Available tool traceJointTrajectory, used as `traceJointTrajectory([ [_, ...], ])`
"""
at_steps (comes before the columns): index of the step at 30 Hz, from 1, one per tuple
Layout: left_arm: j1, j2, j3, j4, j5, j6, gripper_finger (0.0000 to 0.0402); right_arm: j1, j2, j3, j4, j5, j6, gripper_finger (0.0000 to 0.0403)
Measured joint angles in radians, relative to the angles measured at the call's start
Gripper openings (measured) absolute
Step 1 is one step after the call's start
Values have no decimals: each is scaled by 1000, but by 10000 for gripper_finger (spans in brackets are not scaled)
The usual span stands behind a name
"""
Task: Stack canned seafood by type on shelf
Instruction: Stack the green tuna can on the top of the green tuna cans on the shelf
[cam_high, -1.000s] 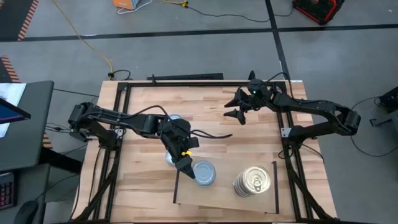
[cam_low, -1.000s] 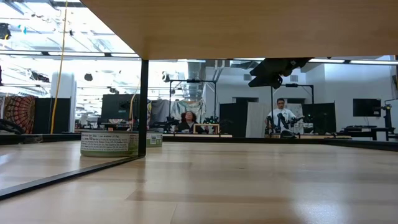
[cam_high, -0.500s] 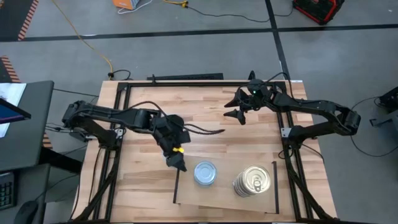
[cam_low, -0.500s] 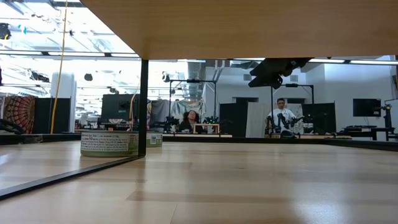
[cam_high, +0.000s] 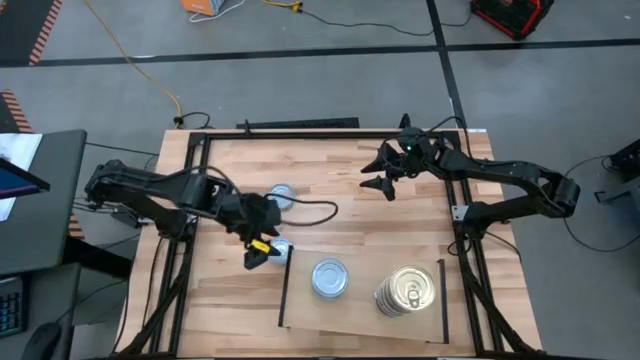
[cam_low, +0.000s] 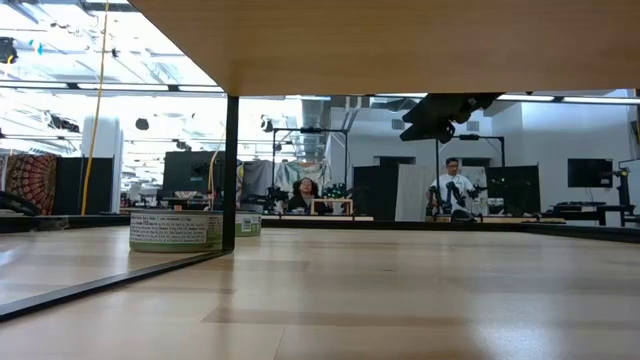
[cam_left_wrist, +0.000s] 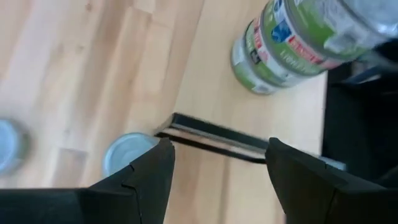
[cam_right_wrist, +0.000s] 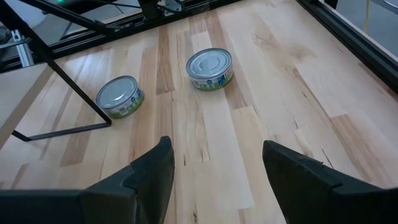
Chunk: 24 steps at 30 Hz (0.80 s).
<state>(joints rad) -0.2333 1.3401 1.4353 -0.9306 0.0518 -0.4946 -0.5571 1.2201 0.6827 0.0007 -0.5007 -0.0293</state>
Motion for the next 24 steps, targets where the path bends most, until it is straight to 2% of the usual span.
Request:
traceJointTrajectory([
  [6, -113, -51, -49, -28, -157, -23, 223, -1, 0, 0, -5, 2, 2, 270],
  [14, -284, -226, -355, 30, -425, -210, 175, -1, 0, 0, -14, 4, 30, 270],
  [19, -340, -269, -537, 74, -454, -276, 165, -17, 0, 0, -14, 4, 47, 270],
  [24, -343, -241, -662, 109, -463, -270, 165, -35, 0, 0, -20, 5, 223, 270],
])
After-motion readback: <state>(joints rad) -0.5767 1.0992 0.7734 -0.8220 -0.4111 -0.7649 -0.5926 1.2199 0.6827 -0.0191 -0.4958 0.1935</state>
